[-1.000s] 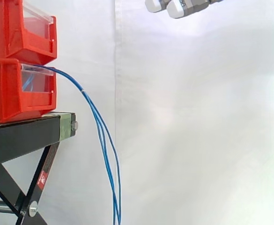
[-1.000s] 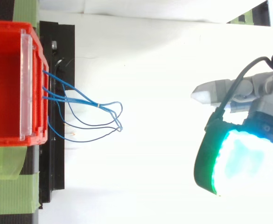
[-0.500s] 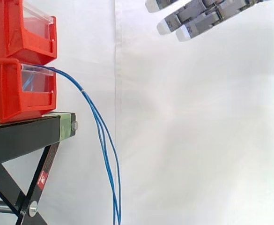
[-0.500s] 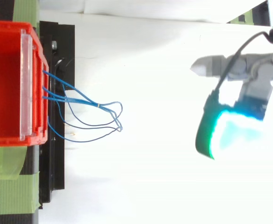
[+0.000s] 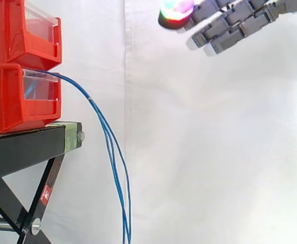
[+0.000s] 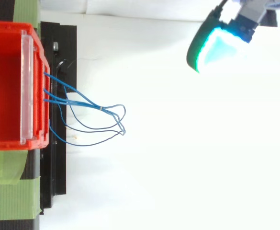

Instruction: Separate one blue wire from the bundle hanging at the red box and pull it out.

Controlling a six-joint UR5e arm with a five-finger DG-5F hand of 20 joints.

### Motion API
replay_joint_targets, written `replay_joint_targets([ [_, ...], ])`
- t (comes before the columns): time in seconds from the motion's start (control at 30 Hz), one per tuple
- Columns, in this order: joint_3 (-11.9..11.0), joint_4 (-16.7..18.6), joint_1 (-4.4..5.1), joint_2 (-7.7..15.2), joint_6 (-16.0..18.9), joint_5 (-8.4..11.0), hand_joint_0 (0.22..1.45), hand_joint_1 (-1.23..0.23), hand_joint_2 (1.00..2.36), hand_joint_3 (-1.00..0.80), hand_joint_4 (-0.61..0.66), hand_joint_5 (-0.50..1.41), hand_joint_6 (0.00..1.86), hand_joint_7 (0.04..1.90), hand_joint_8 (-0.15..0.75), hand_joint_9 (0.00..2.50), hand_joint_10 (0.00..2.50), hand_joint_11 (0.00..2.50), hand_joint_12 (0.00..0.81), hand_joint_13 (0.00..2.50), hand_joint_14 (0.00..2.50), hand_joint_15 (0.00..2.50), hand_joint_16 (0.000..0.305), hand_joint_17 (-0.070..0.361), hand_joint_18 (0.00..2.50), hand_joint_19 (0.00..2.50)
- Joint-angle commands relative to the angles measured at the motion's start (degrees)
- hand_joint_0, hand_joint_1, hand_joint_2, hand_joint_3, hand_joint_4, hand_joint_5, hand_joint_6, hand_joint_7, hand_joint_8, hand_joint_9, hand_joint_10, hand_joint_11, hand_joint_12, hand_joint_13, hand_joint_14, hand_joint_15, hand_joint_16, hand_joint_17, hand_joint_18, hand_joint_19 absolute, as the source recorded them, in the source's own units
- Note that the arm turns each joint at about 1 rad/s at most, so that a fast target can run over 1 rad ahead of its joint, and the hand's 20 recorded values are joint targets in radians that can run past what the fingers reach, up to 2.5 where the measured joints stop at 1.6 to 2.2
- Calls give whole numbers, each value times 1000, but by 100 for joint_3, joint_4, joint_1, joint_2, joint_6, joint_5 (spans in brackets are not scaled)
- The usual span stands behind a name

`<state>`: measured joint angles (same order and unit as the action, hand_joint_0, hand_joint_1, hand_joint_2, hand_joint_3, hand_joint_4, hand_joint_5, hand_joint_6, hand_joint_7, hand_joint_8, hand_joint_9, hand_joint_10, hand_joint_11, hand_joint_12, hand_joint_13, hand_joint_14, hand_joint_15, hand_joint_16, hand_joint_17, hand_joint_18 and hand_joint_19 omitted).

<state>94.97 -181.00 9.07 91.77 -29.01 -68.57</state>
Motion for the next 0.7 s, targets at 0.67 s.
replay_joint_targets([
  [0.67, 1683, 3809, 165, 755, -1282, 1048, 495, -516, 1000, -500, 287, -223, 503, 925, 272, 68, 0, 0, 394, 0, 4, 70, 76, 170, 0, 40],
])
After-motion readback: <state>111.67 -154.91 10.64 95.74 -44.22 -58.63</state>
